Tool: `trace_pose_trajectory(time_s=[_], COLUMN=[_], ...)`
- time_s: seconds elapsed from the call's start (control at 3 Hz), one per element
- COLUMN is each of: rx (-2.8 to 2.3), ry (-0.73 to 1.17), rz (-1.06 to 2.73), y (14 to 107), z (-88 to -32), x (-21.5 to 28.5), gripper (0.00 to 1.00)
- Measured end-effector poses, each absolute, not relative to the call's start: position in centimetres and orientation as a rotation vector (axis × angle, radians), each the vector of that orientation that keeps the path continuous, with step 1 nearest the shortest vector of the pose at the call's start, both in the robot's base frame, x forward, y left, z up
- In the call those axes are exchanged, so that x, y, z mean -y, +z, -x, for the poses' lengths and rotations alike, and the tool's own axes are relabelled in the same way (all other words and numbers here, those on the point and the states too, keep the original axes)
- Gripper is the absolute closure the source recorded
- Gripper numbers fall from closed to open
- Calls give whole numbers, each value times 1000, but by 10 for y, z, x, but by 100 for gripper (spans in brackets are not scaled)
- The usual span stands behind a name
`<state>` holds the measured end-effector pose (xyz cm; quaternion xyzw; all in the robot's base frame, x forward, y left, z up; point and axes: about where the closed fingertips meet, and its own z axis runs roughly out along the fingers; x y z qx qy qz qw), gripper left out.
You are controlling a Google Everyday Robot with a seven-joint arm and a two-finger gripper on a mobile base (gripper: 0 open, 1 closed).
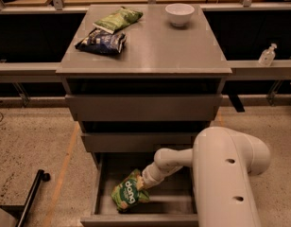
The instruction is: Pick green rice chip bag from bottom drawer and place on counter
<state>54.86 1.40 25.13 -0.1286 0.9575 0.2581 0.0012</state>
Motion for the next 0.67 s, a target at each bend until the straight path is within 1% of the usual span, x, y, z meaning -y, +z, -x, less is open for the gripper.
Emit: trace_pose_trajectory(time_s=[0.33,0.67], rx=[-2966,-2926], ry=[832,884], rz=[474,515], y=[277,307], z=[-541,-529], x=[-26,-28], gripper=[100,100])
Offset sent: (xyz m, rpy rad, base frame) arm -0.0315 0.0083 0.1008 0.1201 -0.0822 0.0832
